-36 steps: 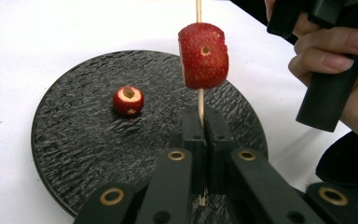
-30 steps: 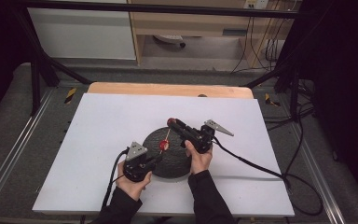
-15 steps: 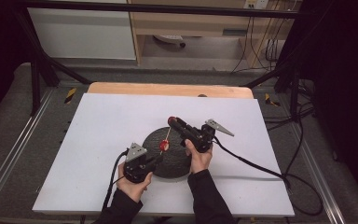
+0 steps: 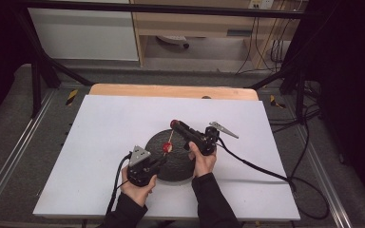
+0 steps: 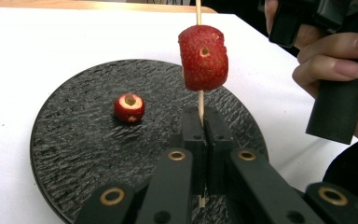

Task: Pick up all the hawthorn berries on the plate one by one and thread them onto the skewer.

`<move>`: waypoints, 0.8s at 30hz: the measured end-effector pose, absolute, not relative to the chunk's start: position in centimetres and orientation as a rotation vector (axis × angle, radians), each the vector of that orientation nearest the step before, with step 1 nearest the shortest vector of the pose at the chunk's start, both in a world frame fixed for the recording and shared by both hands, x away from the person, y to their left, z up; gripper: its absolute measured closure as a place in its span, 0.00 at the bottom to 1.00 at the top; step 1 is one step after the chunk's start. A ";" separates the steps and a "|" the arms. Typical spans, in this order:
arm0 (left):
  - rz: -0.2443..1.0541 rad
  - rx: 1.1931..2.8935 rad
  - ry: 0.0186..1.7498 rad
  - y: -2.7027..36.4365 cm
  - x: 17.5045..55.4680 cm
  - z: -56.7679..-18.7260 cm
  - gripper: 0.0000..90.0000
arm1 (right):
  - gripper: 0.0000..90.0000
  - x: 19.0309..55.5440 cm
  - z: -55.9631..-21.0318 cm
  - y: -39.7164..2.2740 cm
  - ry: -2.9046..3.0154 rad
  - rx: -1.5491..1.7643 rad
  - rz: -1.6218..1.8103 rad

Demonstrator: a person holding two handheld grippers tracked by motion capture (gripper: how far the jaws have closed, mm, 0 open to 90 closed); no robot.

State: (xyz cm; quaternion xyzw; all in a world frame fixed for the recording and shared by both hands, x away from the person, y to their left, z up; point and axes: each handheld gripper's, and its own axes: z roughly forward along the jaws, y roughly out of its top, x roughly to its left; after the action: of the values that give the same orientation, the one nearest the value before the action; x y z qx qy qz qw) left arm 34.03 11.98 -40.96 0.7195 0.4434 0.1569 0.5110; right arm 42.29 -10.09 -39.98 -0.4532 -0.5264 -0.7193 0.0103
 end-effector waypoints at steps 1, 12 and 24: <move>0.381 1.737 1.068 12.0 34.1 -40.9 0.98 | 0.69 42.3 -40.0 -10.1 -1.638 -1.420 -2.241; 0.447 1.778 1.021 12.0 34.6 -41.0 0.98 | 0.70 42.1 -40.1 -10.1 -1.672 -1.396 -2.150; 0.419 1.797 1.035 12.1 35.8 -41.0 0.98 | 0.70 41.1 -41.5 -9.2 -1.767 -1.355 -2.041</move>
State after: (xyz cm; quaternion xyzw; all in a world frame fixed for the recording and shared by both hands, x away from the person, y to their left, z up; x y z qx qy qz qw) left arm 35.81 12.06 -40.99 0.7400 0.4262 0.1725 0.4910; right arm 41.06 -9.18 -41.46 -0.4477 -0.5839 -0.6745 0.0606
